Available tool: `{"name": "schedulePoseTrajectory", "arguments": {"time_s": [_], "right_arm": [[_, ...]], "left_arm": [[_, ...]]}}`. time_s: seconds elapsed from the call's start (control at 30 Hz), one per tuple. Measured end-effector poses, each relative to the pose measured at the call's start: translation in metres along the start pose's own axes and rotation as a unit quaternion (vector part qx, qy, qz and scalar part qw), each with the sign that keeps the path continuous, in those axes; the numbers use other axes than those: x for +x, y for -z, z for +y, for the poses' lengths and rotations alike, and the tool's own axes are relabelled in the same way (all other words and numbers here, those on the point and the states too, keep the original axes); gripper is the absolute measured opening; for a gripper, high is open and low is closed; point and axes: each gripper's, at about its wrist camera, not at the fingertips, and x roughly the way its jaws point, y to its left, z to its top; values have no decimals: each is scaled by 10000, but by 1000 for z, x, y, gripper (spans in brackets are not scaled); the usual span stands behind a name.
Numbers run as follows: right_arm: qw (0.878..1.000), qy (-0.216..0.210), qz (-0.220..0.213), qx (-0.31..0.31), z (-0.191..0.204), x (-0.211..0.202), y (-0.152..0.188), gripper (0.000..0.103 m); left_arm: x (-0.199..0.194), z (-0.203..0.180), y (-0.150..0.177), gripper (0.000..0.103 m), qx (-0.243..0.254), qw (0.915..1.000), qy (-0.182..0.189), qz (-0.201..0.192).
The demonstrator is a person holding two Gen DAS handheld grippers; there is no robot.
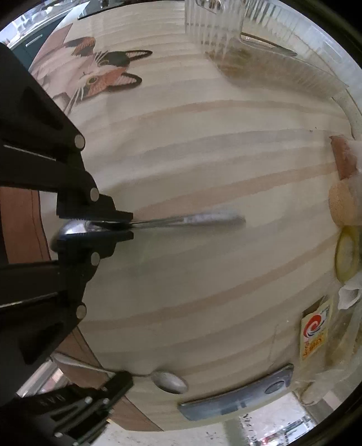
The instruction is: Organize utensils
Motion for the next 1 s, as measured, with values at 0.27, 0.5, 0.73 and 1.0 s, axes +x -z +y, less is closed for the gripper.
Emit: {"name": "schedulePoseTrajectory", "arguments": {"time_s": [0.27, 0.5, 0.73, 1.0], "right_arm": [[9986, -416, 40, -335, 63, -6, 28, 2], [9896, -678, 164, -1259, 165, -3, 50, 2], [9850, -1422, 469, -862, 177, -3, 43, 29], [9896, -1435, 25, 100, 110, -13, 23, 41]], "left_arm": [[5, 70, 45, 1, -405, 9982, -428, 87], [10, 135, 79, 1, -1133, 9927, -377, 178], [13, 176, 82, 2, -1622, 9866, -159, 61], [6, 210, 91, 1, -1794, 9836, 172, -11]]}}
